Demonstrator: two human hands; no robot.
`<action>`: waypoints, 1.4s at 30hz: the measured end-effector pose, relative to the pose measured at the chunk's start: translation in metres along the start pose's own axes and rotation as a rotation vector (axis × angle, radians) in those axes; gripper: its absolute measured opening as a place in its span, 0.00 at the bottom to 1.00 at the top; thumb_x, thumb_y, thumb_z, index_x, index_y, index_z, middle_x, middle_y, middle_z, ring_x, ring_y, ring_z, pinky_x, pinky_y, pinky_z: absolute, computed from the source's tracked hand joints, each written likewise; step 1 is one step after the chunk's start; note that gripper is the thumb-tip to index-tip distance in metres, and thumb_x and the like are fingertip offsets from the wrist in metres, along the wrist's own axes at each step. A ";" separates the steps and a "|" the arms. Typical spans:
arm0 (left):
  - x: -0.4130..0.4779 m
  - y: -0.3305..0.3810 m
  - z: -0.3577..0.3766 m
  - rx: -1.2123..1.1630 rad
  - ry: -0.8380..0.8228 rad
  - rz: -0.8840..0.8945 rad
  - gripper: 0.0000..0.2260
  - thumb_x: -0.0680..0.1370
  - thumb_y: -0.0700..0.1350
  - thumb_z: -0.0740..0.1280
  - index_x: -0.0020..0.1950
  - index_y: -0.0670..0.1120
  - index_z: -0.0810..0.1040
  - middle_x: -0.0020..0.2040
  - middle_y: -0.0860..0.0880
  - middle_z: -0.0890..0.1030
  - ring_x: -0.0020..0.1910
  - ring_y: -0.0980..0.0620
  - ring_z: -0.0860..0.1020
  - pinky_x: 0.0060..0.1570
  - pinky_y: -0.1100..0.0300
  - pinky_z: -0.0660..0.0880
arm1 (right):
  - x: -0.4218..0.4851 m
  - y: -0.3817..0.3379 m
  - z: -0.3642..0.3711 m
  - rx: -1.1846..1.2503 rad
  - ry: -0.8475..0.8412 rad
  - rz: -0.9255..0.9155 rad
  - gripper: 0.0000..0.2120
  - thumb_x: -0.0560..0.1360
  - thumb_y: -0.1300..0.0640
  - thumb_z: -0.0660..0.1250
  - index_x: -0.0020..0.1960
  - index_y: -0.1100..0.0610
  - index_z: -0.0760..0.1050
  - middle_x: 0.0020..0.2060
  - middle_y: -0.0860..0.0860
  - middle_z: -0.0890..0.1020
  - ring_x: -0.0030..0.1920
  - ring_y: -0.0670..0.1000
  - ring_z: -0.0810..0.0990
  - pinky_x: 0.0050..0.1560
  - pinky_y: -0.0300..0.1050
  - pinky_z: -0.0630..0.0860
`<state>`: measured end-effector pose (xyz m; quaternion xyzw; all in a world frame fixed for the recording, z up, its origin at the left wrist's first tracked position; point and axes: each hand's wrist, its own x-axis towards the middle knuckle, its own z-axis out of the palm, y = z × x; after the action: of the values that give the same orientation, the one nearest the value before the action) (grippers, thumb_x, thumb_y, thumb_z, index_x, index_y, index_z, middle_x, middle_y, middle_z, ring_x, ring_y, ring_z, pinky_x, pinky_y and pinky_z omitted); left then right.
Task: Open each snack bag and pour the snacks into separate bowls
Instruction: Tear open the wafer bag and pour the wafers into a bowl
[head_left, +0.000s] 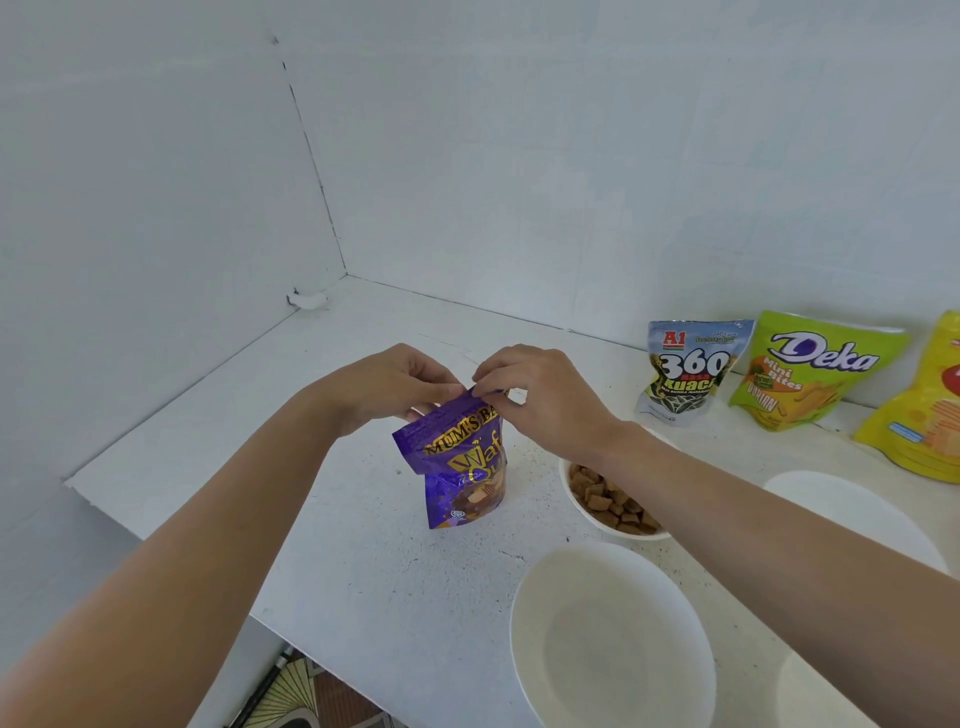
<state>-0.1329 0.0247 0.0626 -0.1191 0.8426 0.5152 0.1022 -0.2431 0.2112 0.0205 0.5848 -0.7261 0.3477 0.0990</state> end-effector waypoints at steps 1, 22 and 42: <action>0.000 -0.001 0.000 -0.009 -0.003 0.006 0.10 0.82 0.43 0.67 0.55 0.41 0.86 0.52 0.42 0.87 0.48 0.51 0.84 0.50 0.60 0.79 | 0.000 -0.001 0.000 0.009 0.014 0.003 0.06 0.74 0.65 0.72 0.46 0.57 0.86 0.45 0.50 0.86 0.45 0.51 0.82 0.45 0.51 0.79; 0.000 -0.004 -0.003 -0.076 -0.018 -0.031 0.10 0.82 0.44 0.67 0.57 0.42 0.85 0.53 0.43 0.87 0.51 0.50 0.84 0.54 0.58 0.79 | 0.001 -0.004 -0.003 -0.003 0.049 -0.040 0.05 0.73 0.64 0.73 0.44 0.57 0.86 0.43 0.49 0.87 0.44 0.49 0.83 0.44 0.45 0.79; 0.003 -0.004 -0.002 -0.133 0.007 -0.074 0.10 0.80 0.45 0.70 0.56 0.41 0.86 0.53 0.41 0.87 0.50 0.47 0.84 0.51 0.60 0.79 | 0.002 0.001 0.001 0.026 0.064 -0.052 0.05 0.74 0.64 0.73 0.46 0.56 0.86 0.44 0.48 0.87 0.45 0.49 0.83 0.44 0.48 0.80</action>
<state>-0.1348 0.0208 0.0589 -0.1586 0.8018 0.5655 0.1104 -0.2438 0.2088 0.0204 0.5932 -0.7027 0.3730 0.1235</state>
